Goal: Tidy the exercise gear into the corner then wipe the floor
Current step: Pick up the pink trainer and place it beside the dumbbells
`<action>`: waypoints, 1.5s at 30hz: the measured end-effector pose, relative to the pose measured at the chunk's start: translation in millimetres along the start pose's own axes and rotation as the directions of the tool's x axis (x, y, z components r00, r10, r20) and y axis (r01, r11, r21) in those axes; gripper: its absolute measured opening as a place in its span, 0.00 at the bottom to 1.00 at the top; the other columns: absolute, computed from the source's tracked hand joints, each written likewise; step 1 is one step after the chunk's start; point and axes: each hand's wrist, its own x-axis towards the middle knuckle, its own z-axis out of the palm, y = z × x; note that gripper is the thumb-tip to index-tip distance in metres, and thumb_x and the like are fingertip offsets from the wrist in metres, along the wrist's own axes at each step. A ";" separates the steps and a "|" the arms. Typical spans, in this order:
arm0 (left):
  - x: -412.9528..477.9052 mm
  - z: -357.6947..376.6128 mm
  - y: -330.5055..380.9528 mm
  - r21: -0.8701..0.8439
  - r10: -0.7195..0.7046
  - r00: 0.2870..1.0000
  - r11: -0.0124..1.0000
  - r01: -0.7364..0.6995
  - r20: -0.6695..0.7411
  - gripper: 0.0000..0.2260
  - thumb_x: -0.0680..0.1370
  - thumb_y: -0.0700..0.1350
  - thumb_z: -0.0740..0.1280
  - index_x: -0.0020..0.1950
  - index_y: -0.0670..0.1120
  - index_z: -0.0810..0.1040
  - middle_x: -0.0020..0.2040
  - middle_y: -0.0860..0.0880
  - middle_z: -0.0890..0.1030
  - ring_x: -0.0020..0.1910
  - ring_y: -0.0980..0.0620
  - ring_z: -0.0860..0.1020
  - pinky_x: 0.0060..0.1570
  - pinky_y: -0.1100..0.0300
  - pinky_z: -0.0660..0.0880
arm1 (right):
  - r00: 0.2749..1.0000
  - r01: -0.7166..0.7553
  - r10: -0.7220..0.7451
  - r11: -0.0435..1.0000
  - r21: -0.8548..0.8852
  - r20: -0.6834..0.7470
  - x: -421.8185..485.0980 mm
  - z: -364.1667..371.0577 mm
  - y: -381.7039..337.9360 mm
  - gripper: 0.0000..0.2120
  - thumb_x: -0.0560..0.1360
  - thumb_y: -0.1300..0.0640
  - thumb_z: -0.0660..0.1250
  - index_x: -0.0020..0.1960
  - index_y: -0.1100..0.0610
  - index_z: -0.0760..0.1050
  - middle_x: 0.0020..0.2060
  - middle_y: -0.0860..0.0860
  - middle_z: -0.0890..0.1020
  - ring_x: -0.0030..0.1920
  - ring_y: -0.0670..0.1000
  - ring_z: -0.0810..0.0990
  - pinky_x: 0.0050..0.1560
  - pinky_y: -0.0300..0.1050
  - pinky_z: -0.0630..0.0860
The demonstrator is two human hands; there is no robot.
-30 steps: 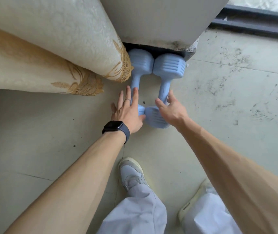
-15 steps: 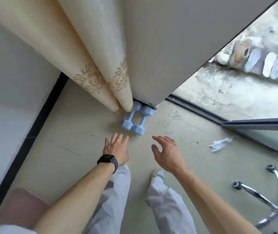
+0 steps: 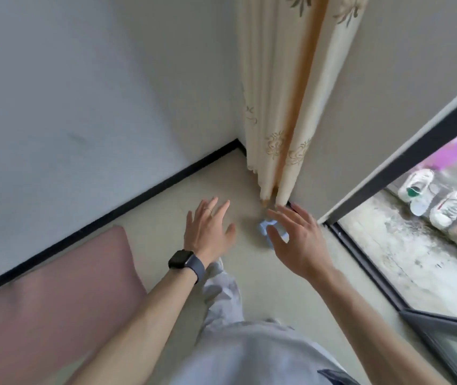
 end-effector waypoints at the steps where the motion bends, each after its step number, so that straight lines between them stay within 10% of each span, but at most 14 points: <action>1: -24.1 -9.3 -10.6 -0.021 -0.047 0.998 0.999 0.046 -0.044 0.26 0.80 0.57 0.60 0.78 0.56 0.62 0.80 0.51 0.59 0.79 0.48 0.53 0.75 0.43 0.53 | 0.996 0.087 -0.087 0.996 -0.008 0.004 -5.0 -2.0 -17.8 0.18 0.79 0.45 0.61 0.67 0.46 0.77 0.68 0.47 0.77 0.73 0.56 0.67 0.70 0.57 0.68; 9: -236.2 -67.8 -119.5 -0.171 -0.465 0.828 0.885 0.432 -0.315 0.24 0.81 0.58 0.58 0.77 0.57 0.62 0.79 0.54 0.61 0.79 0.50 0.54 0.75 0.42 0.54 | 0.779 0.619 -0.615 0.785 0.008 0.124 -65.8 25.1 -191.0 0.18 0.78 0.44 0.62 0.66 0.45 0.77 0.67 0.46 0.77 0.74 0.54 0.68 0.70 0.55 0.68; 18: -578.1 -47.3 -278.8 -0.422 -0.850 0.334 0.500 0.756 -0.408 0.24 0.81 0.56 0.58 0.77 0.58 0.63 0.79 0.53 0.62 0.79 0.51 0.53 0.75 0.44 0.53 | 0.283 0.922 -0.933 0.328 0.204 0.222 -265.5 153.1 -423.5 0.19 0.79 0.43 0.60 0.66 0.46 0.78 0.67 0.47 0.78 0.73 0.55 0.68 0.71 0.56 0.68; 26: -863.2 -12.0 -388.7 -0.517 -0.941 -0.035 0.153 0.842 -0.336 0.24 0.81 0.57 0.58 0.78 0.58 0.62 0.78 0.51 0.62 0.79 0.50 0.53 0.74 0.45 0.55 | 0.000 0.921 -0.967 0.100 0.376 0.256 -474.3 276.7 -587.9 0.20 0.78 0.43 0.61 0.68 0.46 0.76 0.68 0.46 0.76 0.74 0.53 0.67 0.71 0.58 0.68; 45: -1156.3 -44.9 -717.7 -0.559 -0.914 -0.306 -0.112 0.821 -0.265 0.25 0.81 0.57 0.56 0.79 0.59 0.58 0.80 0.53 0.58 0.80 0.52 0.49 0.76 0.45 0.50 | -0.311 0.858 -0.915 -0.153 0.490 0.259 -711.7 546.8 -947.9 0.23 0.77 0.40 0.55 0.67 0.46 0.77 0.68 0.46 0.77 0.74 0.54 0.68 0.69 0.59 0.69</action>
